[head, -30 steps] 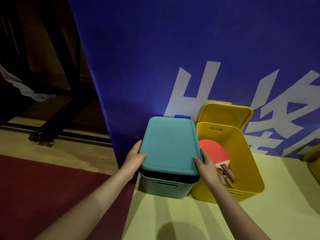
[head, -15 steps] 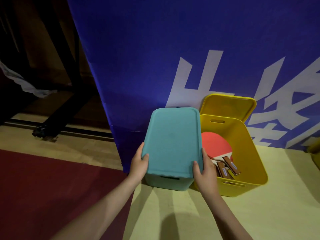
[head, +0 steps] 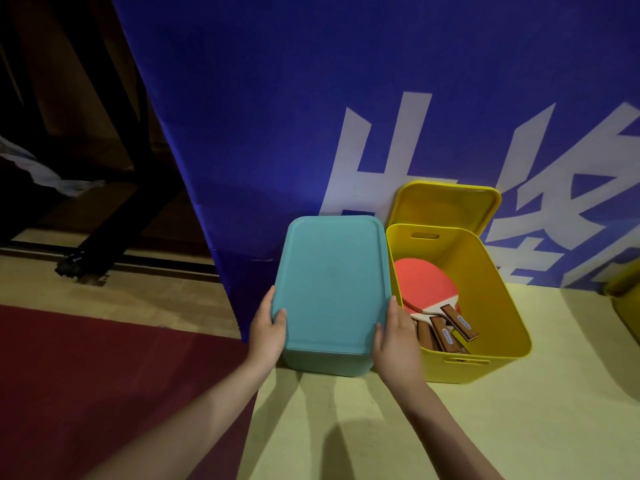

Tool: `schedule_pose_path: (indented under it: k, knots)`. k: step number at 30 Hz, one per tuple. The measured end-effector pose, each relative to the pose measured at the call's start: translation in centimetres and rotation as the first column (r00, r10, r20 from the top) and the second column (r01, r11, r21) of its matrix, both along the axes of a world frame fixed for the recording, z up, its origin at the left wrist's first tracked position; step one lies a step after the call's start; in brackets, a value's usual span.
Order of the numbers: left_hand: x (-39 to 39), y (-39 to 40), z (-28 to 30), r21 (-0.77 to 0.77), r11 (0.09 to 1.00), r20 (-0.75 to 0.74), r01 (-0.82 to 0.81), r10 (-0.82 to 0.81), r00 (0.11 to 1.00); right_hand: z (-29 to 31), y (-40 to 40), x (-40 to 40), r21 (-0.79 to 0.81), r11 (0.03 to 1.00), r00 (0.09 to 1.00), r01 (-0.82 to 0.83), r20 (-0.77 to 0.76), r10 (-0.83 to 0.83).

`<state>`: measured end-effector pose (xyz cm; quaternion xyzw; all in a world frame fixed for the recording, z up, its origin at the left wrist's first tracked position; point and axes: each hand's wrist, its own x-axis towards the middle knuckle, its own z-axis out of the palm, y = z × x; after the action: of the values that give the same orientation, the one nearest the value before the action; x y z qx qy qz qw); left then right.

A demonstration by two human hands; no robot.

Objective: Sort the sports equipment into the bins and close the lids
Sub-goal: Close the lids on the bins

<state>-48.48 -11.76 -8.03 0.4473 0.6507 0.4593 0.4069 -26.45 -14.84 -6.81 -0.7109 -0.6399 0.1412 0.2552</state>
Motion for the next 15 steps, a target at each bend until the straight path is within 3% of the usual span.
schedule_pose_path:
  k: [2,4,10,15]
  knots:
    - [0.1,0.3,-0.2,0.013,1.0,-0.022,-0.006,0.006,1.0,-0.1,0.5,-0.8,-0.073,0.997,1.0,0.015,-0.021,-0.016]
    - [0.2,0.8,-0.2,0.017,1.0,-0.036,0.014,-0.013,0.999,-0.2,0.9,-1.1,-0.096,0.993,0.986,0.071,-0.141,-0.084]
    - [-0.1,1.0,-0.8,0.069,0.995,-0.085,0.07,-0.064,0.994,-0.9,0.8,-0.7,-0.069,0.99,0.951,0.126,-0.275,-0.14]
    - [-0.4,1.1,-1.3,0.164,0.984,-0.058,0.071,-0.062,0.996,-1.5,0.2,-0.6,0.027,0.996,0.944,0.089,-0.321,-0.076]
